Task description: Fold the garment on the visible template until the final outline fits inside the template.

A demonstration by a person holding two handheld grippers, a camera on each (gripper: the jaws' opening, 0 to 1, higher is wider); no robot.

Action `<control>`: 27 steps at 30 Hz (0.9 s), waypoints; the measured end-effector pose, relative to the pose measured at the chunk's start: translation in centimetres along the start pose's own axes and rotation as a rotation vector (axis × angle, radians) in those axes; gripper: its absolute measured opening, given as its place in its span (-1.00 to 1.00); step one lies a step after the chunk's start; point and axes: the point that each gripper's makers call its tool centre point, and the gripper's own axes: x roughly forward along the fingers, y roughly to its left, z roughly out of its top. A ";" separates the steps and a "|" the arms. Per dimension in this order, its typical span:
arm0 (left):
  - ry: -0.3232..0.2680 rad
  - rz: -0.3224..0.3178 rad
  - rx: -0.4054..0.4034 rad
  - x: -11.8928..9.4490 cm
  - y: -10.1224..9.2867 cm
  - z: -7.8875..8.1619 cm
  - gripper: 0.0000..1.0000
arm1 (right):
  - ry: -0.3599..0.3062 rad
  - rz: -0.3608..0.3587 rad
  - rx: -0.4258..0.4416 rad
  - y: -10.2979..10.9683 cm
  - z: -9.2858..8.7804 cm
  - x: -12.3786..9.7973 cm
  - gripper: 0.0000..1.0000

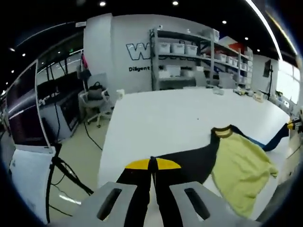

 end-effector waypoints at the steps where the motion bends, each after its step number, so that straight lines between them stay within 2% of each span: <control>1: 0.002 0.003 -0.001 0.1 0.4 -0.1 -0.97 | 0.001 0.000 0.000 0.0 0.1 0.1 -1.00; 6: 0.014 0.033 -0.006 0.4 1.9 -1.0 -0.97 | 0.007 -0.001 0.000 -0.1 0.4 0.4 -1.00; 10: 0.026 0.067 0.031 1.0 3.3 -2.0 -0.97 | 0.015 -0.009 0.001 -0.3 0.7 0.6 -1.00; 17: 0.043 0.084 0.085 2.8 5.7 -3.3 -0.97 | 0.038 -0.028 0.012 -0.8 1.1 0.9 -1.00; 23: 0.040 0.102 0.144 4.9 7.7 -3.2 -0.97 | 0.061 -0.046 0.014 -0.9 1.4 1.3 -1.00; 27: 0.045 0.137 0.193 6.2 9.3 -3.2 -0.97 | 0.070 -0.061 0.029 -1.2 1.7 1.6 -1.00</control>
